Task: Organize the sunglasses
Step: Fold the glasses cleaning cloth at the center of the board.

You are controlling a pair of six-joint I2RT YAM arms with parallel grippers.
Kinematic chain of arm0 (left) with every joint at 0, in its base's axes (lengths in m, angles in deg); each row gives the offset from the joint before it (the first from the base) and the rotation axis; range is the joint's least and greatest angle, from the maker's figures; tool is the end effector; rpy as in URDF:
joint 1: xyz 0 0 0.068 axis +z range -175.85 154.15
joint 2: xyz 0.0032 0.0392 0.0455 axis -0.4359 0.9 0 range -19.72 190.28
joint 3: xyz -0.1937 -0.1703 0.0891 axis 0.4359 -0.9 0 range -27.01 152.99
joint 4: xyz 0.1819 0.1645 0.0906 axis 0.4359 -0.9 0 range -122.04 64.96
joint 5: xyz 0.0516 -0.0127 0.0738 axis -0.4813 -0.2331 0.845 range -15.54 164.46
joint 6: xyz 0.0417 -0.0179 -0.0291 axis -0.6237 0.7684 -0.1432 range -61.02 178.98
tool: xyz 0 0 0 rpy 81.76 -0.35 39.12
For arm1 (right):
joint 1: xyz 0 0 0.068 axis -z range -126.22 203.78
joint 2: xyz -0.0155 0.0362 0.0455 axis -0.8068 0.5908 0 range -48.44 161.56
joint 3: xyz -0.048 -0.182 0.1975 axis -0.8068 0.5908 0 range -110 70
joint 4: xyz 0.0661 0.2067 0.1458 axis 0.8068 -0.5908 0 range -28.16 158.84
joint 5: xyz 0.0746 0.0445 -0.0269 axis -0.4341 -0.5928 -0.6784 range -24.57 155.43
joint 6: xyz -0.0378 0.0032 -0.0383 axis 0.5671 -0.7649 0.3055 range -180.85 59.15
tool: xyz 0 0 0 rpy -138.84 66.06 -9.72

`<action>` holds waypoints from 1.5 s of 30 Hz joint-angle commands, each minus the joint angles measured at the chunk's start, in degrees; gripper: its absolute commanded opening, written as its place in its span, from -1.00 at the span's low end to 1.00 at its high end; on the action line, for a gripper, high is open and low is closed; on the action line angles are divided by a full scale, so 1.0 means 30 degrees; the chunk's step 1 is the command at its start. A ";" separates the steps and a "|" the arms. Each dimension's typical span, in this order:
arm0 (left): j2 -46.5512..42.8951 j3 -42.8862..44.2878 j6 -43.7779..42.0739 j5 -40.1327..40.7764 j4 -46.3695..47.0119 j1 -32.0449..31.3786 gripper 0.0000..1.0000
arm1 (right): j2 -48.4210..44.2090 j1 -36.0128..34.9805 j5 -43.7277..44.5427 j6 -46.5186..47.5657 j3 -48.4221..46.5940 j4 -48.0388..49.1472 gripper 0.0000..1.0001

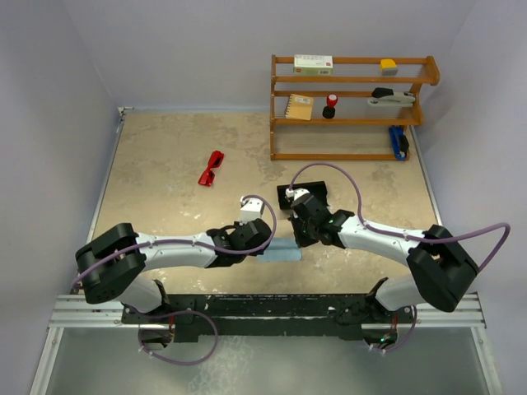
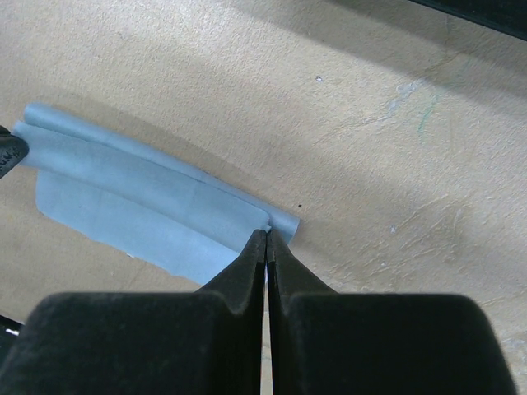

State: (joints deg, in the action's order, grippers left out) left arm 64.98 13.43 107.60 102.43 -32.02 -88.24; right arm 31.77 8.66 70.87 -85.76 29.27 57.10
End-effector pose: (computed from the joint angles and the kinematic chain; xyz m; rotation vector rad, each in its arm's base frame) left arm 0.1440 -0.2395 0.1662 0.0774 2.3562 -0.3494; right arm 0.1935 0.1896 0.1789 -0.3984 2.4730 0.4083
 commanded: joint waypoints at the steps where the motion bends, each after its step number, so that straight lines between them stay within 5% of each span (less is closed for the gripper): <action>1: -0.0666 -0.0148 0.0391 0.0493 0.0390 -0.0146 -1.00 | -0.0594 -0.0186 0.0474 -0.0222 0.0216 0.0118 -1.00; 11: -0.0645 -0.0178 0.0463 0.0610 0.0407 -0.0266 -1.00 | -0.0610 -0.0309 0.0403 -0.0225 0.0267 0.0196 -0.99; 25: -0.0589 -0.0182 0.0425 0.0500 0.0482 -0.0380 -1.00 | -0.1218 -0.0391 -0.0081 -0.0340 0.0631 0.0408 -0.59; 45: -0.0751 -0.0415 0.0700 0.0697 0.0511 -0.0747 -1.00 | -0.1619 -0.1195 -0.0258 -0.0791 0.1028 0.0309 -0.62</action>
State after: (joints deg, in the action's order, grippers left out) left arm 64.55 12.43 108.15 103.26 -31.98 -89.81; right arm 29.03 5.75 70.32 -86.96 31.39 57.64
